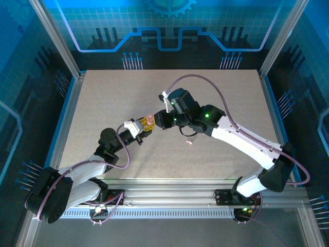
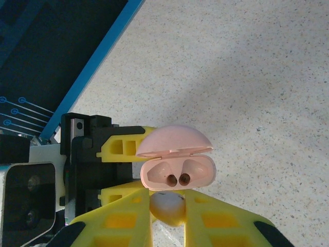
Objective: Insert wireless bluetooth earbuds into charging case
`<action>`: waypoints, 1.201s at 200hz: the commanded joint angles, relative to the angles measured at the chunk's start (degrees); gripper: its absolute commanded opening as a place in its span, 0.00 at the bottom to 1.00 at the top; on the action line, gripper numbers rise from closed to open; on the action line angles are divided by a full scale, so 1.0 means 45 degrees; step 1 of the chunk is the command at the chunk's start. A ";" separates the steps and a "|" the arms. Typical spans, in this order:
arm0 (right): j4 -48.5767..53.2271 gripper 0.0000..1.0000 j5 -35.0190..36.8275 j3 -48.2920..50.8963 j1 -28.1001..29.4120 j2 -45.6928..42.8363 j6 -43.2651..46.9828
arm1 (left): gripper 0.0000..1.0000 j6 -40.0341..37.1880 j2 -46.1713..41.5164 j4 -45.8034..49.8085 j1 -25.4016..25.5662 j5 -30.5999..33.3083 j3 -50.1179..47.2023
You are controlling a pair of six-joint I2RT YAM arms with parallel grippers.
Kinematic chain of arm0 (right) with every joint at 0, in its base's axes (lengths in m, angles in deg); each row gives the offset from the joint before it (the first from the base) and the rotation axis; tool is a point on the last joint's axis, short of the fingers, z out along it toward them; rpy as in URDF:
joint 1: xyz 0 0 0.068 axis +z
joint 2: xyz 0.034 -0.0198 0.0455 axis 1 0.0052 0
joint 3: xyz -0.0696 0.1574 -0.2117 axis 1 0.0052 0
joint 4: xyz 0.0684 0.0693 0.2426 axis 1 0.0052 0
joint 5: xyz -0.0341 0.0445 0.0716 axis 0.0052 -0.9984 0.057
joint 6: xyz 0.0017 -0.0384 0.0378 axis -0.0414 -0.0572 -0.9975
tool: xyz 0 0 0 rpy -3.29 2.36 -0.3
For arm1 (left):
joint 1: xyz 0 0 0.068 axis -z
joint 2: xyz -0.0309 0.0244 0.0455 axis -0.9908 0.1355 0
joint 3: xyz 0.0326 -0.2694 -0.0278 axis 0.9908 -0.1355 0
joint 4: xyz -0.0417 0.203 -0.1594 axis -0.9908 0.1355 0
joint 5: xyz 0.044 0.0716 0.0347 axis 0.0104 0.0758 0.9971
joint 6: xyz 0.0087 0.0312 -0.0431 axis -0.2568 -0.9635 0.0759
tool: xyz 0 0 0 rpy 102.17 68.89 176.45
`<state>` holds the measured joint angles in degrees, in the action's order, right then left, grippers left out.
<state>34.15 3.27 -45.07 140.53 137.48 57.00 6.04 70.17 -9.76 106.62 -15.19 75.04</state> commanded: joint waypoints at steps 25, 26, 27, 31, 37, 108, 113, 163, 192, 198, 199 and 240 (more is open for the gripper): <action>-0.1030 0.19 -0.0739 0.0358 -0.0131 -0.0154 -0.0151 | 0.22 -0.0130 0.0010 -0.0416 0.0046 -0.0003 0.0326; -0.1036 0.19 -0.0741 0.0358 -0.0137 -0.0153 -0.0152 | 0.22 -0.0136 0.0010 -0.0417 0.0046 -0.0004 0.0325; -0.1049 0.19 -0.0762 0.0368 -0.0130 -0.0143 -0.0152 | 0.22 -0.0129 0.0010 -0.0417 0.0036 -0.0004 0.0324; -0.1088 0.19 -0.0778 0.0383 -0.0129 -0.0134 -0.0153 | 0.22 -0.0123 0.0001 -0.0418 0.0035 -0.0004 0.0336; -0.1137 0.19 -0.0801 0.0395 -0.0126 -0.0114 -0.0172 | 0.22 -0.0108 -0.0010 -0.0418 0.0046 -0.0018 0.0324; -0.1511 0.20 -0.0968 0.0592 -0.0232 0.0062 -0.0307 | 0.22 -0.0074 -0.0097 -0.0530 0.0045 -0.0151 0.0327; -0.1530 0.20 -0.0996 0.0592 -0.0246 0.0081 -0.0309 | 0.22 -0.0063 -0.0117 -0.0536 0.0043 -0.0152 0.0339; -0.1590 0.20 -0.1045 0.0594 -0.0267 0.0209 -0.0307 | 0.22 -0.0025 -0.0227 -0.0573 0.0041 -0.0212 0.0300; -0.1531 0.20 -0.1144 0.0555 -0.0289 0.0353 -0.0309 | 0.22 0.0025 -0.0259 -0.0613 0.0045 -0.0208 0.0297; -0.1541 0.20 -0.1134 0.0539 -0.0288 0.0365 -0.0309 | 0.22 0.0028 -0.0282 -0.0618 0.0046 -0.0223 0.0288; -0.1536 0.20 -0.1134 0.0536 -0.0293 0.0370 -0.0309 | 0.22 0.0031 -0.0283 -0.0615 0.0046 -0.0221 0.0286; -0.1395 0.20 -0.0946 0.0475 -0.0276 0.0471 -0.0209 | 0.22 0.0036 -0.0321 -0.0663 0.0041 -0.0258 0.0287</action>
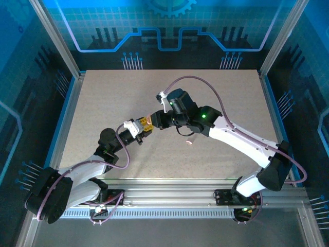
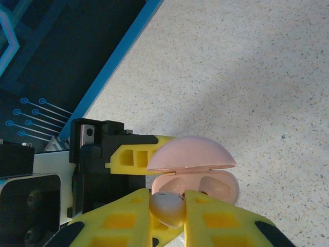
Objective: Insert wireless bluetooth earbuds into charging case
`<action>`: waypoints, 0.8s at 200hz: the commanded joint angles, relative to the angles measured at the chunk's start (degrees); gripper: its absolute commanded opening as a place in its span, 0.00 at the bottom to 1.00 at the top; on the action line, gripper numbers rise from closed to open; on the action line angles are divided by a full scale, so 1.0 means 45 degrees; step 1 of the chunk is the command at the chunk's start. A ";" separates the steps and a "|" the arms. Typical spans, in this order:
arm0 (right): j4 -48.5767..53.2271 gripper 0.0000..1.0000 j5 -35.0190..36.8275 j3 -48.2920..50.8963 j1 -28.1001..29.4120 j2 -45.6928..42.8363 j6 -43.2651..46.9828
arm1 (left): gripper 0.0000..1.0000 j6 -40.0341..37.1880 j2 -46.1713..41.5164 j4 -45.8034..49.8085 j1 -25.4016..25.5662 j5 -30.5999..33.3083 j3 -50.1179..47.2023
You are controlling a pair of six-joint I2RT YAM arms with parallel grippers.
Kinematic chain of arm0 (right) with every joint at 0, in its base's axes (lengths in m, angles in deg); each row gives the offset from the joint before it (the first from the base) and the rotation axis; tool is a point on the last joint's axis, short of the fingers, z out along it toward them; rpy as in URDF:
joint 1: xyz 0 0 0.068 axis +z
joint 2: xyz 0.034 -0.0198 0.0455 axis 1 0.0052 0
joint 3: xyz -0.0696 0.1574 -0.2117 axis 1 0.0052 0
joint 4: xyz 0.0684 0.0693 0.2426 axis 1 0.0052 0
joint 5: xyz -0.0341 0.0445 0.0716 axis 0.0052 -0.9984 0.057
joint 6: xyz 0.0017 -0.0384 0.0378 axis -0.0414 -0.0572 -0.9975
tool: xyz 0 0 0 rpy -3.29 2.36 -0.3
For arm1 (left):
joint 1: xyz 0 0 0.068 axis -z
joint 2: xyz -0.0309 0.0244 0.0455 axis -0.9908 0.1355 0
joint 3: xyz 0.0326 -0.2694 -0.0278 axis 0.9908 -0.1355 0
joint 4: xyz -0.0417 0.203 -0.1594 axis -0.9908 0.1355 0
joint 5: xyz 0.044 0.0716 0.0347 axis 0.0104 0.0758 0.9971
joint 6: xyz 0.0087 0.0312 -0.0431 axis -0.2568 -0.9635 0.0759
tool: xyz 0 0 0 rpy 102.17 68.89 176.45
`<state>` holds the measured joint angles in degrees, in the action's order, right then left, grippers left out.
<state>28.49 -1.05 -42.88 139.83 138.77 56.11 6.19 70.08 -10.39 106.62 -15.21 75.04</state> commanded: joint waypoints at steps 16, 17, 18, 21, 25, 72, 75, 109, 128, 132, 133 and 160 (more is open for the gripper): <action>-0.0049 0.20 0.0105 -0.0010 -0.0121 0.0215 -0.0012 | 0.22 0.0056 -0.0312 -0.0535 0.0043 -0.0282 0.0271; -0.0054 0.20 0.0113 -0.0020 -0.0103 0.0220 -0.0012 | 0.22 0.0057 -0.0317 -0.0533 0.0045 -0.0287 0.0278; -0.0046 0.20 0.0117 -0.0015 -0.0094 0.0223 -0.0012 | 0.22 0.0057 -0.0320 -0.0542 0.0045 -0.0290 0.0272; -0.0040 0.20 0.0132 -0.0011 -0.0086 0.0225 0.0005 | 0.22 0.0053 -0.0317 -0.0544 0.0041 -0.0290 0.0271; -0.0039 0.20 0.0149 -0.0011 -0.0085 0.0235 0.0007 | 0.22 0.0052 -0.0332 -0.0561 0.0036 -0.0292 0.0274; 0.0324 0.20 0.0463 -0.0098 -0.0026 0.0391 0.0189 | 0.22 0.0077 -0.0417 -0.0550 0.0043 -0.0312 0.0267; 0.0358 0.20 0.0495 -0.0114 -0.0005 0.0400 0.0228 | 0.22 0.0095 -0.0420 -0.0553 0.0045 -0.0329 0.0266; 0.0562 0.20 0.0747 -0.0225 0.0090 0.0498 0.0368 | 0.22 0.0110 -0.0473 -0.0541 0.0041 -0.0344 0.0281; 0.0596 0.19 0.0718 -0.0206 0.0088 0.0556 0.0388 | 0.22 0.0126 -0.0514 -0.0552 0.0046 -0.0384 0.0267; 0.0605 0.19 0.0685 -0.0184 0.0080 0.0572 0.0397 | 0.22 0.0126 -0.0518 -0.0561 0.0029 -0.0390 0.0284; 0.0606 0.19 0.0676 -0.0175 0.0085 0.0564 0.0397 | 0.22 0.0111 -0.0518 -0.0566 0.0037 -0.0390 0.0275; 0.0747 0.25 0.0751 -0.0216 0.0061 0.0548 0.0490 | 0.22 0.0124 -0.0551 -0.0550 0.0046 -0.0409 0.0280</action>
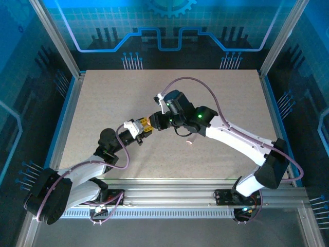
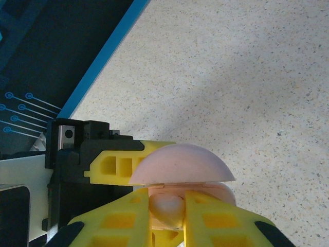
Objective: Insert wireless bluetooth earbuds into charging case
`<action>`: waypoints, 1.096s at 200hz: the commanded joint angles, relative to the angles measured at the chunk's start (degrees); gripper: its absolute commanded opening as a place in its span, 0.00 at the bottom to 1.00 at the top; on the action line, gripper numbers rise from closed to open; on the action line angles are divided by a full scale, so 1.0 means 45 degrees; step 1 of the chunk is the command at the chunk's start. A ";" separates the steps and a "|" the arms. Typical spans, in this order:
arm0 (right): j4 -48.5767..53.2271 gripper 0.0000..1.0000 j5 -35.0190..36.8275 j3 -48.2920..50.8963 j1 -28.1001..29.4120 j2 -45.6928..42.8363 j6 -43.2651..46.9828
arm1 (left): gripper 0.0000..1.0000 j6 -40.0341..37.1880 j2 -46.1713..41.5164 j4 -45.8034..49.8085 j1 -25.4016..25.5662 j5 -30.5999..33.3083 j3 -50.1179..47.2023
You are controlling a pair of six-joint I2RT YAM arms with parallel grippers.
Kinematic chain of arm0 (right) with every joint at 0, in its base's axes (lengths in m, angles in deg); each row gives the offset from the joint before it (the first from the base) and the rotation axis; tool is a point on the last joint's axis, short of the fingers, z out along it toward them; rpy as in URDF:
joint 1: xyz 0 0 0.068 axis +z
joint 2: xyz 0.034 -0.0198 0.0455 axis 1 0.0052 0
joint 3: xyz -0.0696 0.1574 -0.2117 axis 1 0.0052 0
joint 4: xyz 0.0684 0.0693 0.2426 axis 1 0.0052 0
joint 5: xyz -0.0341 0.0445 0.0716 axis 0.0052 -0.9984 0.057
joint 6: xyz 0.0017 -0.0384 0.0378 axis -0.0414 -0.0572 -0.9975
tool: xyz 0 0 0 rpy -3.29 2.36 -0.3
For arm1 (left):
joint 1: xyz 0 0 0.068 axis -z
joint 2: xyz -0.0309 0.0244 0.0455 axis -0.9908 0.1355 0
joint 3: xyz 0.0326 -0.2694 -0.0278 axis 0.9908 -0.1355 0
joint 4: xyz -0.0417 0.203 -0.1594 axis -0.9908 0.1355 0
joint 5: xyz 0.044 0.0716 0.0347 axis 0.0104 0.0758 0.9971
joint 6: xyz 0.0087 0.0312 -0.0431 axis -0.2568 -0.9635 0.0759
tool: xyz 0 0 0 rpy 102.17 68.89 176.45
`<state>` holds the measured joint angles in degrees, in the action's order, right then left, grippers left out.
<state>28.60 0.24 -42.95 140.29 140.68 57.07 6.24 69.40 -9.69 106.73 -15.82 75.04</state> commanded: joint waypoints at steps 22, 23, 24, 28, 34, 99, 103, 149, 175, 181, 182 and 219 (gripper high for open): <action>0.0718 0.30 0.0533 -0.0278 -0.0041 0.0020 0.0321 | 0.22 0.0137 -0.0403 -0.0706 0.0012 -0.0264 0.0267; 0.0718 0.30 0.0535 -0.0274 -0.0036 0.0018 0.0321 | 0.22 0.0142 -0.0385 -0.0716 0.0017 -0.0269 0.0266; 0.0718 0.31 0.0536 -0.0281 -0.0043 0.0018 0.0330 | 0.22 0.0144 -0.0396 -0.0711 0.0019 -0.0271 0.0266; 0.0718 0.32 0.0535 -0.0298 -0.0051 -0.0009 0.0340 | 0.22 0.0129 -0.0383 -0.0712 0.0021 -0.0265 0.0258; 0.0737 0.33 0.0540 -0.0324 -0.0065 -0.0036 0.0357 | 0.22 0.0113 -0.0388 -0.0702 0.0021 -0.0248 0.0261; -0.1124 0.38 -0.1089 0.0579 -0.0404 -0.0703 0.0251 | 0.22 0.0143 -0.0321 -0.0702 0.0020 -0.0249 0.0262; -0.1216 0.37 -0.1176 0.0639 -0.0431 -0.0723 0.0225 | 0.22 0.0138 -0.0323 -0.0690 0.0017 -0.0243 0.0249; -0.1870 0.35 -0.2042 0.0883 -0.0597 -0.0705 0.0164 | 0.22 0.0174 -0.0312 -0.0706 0.0023 -0.0283 0.0246; -0.2081 0.35 -0.2386 0.0883 -0.0682 -0.0627 0.0184 | 0.22 0.0189 -0.0348 -0.0707 0.0031 -0.0269 0.0228; -0.2161 0.35 -0.2426 0.0900 -0.0694 -0.0627 0.0194 | 0.22 0.0186 -0.0352 -0.0688 0.0027 -0.0274 0.0243; -0.2167 0.35 -0.2429 0.0911 -0.0694 -0.0627 0.0179 | 0.22 0.0176 -0.0350 -0.0687 0.0024 -0.0274 0.0245; -0.2166 0.36 -0.2483 0.0894 -0.0747 -0.0648 0.0205 | 0.22 0.0178 -0.0396 -0.0667 0.0019 -0.0278 0.0229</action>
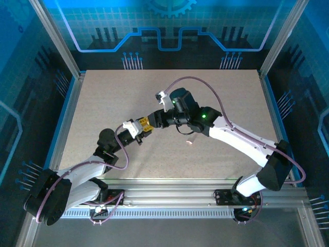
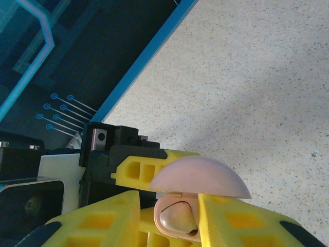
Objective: Insert wireless bluetooth earbuds into charging case
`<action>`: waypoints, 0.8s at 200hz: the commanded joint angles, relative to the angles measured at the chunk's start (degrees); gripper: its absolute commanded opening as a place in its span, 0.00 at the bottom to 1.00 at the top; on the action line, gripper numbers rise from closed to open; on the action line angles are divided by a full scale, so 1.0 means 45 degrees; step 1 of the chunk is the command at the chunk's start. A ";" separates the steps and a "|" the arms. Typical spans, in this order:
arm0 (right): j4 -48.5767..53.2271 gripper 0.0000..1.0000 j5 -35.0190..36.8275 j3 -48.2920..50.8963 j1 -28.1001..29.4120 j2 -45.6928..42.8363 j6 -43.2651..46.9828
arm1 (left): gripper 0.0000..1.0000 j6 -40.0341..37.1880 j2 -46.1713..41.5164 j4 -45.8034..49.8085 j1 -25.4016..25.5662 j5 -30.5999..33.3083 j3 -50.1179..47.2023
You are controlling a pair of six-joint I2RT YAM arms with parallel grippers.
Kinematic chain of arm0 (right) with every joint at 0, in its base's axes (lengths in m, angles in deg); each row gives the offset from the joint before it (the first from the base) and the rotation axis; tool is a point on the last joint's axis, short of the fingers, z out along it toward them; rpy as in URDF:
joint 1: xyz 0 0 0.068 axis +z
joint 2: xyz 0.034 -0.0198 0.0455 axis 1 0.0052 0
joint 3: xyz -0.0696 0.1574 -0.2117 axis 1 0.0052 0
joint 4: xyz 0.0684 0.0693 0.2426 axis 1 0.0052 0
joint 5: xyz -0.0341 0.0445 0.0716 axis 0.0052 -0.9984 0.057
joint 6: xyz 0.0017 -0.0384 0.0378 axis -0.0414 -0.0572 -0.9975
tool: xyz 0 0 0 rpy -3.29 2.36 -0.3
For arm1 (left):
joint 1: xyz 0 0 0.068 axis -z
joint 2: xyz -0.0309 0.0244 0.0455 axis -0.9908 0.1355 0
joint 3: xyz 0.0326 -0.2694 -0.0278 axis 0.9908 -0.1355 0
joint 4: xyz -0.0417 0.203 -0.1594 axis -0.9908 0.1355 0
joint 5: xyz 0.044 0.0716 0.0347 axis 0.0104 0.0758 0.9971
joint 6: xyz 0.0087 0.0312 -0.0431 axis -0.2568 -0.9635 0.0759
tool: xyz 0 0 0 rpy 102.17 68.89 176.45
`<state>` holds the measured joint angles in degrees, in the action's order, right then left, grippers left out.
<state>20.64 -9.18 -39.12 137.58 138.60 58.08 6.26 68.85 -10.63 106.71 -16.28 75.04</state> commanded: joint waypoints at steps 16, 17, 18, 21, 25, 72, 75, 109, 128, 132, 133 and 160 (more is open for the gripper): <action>-0.0220 0.37 -0.0247 0.0014 -0.0161 -0.0166 -0.0010 | 0.22 0.0156 -0.0303 -0.0441 0.0031 -0.0161 0.0246; -0.0204 0.37 -0.0224 0.0014 -0.0166 -0.0176 -0.0005 | 0.22 0.0148 -0.0304 -0.0449 0.0029 -0.0166 0.0256; -0.0187 0.37 -0.0213 0.0013 -0.0158 -0.0180 -0.0003 | 0.22 0.0155 -0.0304 -0.0444 0.0028 -0.0169 0.0251; -0.0135 0.37 -0.0147 0.0008 -0.0159 -0.0199 0.0026 | 0.22 0.0150 -0.0304 -0.0446 0.0031 -0.0161 0.0237; -0.0063 0.37 -0.0048 -0.0015 -0.0179 -0.0247 0.0065 | 0.22 0.0143 -0.0311 -0.0445 0.0019 -0.0143 0.0231; 0.1828 0.37 0.0973 -0.0016 -0.0560 -0.1118 -0.0101 | 0.22 0.0068 -0.0199 -0.0125 0.0026 0.0169 0.0233; 0.2074 0.37 0.1098 0.0019 -0.0605 -0.1181 -0.0201 | 0.22 0.0064 -0.0189 -0.0145 0.0026 0.0162 0.0220; 0.4071 0.37 0.1072 0.0979 -0.1672 -0.1804 -0.1988 | 0.22 -0.0035 0.0427 -0.0488 0.0046 0.0063 -0.0081; 0.5394 0.37 0.0779 0.1472 -0.2240 -0.1652 -0.2771 | 0.22 0.0135 0.0926 -0.1015 0.0046 0.0063 -0.0260; 0.5613 0.37 0.0775 0.1551 -0.2304 -0.1626 -0.2937 | 0.22 0.0126 0.1004 -0.1086 0.0059 0.0063 -0.0286; 0.5753 0.37 0.0765 0.1609 -0.2355 -0.1605 -0.3034 | 0.22 0.0143 0.1024 -0.1114 0.0053 0.0063 -0.0284; 0.6779 0.39 0.0746 0.2715 -0.2954 -0.1393 -0.4465 | 0.22 0.0192 0.1311 -0.1320 0.0059 0.0141 -0.0341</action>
<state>41.63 -5.36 -31.08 126.02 131.23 46.25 6.28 73.88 -12.53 106.73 -16.04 74.30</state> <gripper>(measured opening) 0.384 0.221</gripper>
